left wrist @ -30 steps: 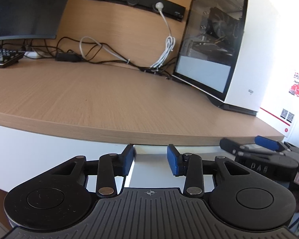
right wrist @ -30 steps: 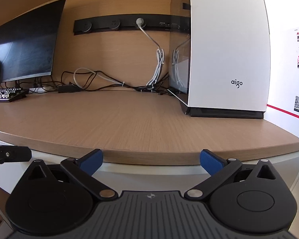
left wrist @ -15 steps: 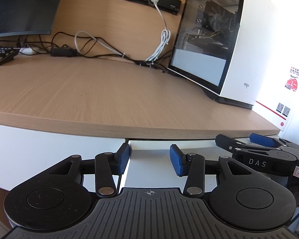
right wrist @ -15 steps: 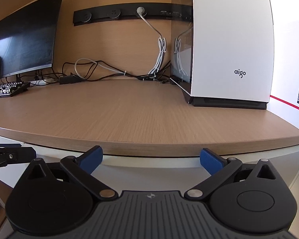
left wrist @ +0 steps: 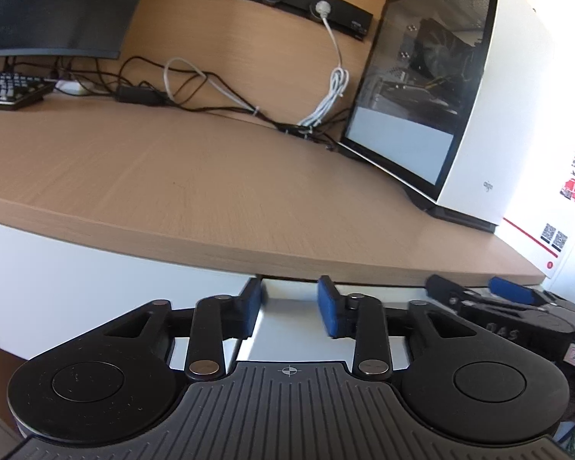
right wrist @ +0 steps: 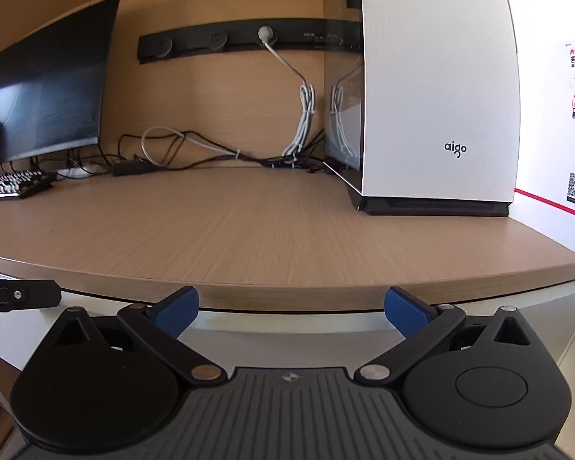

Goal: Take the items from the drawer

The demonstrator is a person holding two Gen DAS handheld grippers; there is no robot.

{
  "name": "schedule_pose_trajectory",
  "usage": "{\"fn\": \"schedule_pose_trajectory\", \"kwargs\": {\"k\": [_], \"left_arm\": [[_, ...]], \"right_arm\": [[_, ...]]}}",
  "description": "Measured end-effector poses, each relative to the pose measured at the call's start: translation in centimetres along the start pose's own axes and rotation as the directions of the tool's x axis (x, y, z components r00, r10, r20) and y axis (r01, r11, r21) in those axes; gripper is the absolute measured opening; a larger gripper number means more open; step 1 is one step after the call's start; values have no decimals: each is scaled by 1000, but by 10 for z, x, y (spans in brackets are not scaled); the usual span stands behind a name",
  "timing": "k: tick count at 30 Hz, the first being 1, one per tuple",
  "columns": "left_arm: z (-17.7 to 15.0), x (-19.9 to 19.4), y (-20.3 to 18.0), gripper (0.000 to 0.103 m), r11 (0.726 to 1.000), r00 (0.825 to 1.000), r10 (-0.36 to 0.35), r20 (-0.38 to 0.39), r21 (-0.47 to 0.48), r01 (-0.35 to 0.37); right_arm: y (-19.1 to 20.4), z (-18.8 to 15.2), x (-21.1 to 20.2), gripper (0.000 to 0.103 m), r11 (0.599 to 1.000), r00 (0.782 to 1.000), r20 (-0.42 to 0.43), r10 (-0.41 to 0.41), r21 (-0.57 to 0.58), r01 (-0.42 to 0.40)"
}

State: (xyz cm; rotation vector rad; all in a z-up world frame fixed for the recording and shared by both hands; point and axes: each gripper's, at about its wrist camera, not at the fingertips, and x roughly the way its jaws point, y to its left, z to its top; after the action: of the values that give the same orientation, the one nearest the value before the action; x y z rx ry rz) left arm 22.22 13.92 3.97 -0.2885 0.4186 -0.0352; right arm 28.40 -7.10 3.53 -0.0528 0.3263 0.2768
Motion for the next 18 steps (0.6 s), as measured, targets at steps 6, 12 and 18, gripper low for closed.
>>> {"fn": "schedule_pose_trajectory", "kwargs": {"k": [6,12,18], "left_arm": [[2,-1,-1,41,1000,999,-22,-34,20,23],[1,-4,0,42,999,998,-37,-42,12,37],[-1,-9,-1,38,999,1000,27,14,26,-27]], "right_arm": [[-2,6,5,103,1000,998,-60,18,-18,-19],[-5,2,-2,103,999,998,-58,34,-16,-35],[-11,-7,-13,103,1000,999,-21,25,-18,-25]]}}
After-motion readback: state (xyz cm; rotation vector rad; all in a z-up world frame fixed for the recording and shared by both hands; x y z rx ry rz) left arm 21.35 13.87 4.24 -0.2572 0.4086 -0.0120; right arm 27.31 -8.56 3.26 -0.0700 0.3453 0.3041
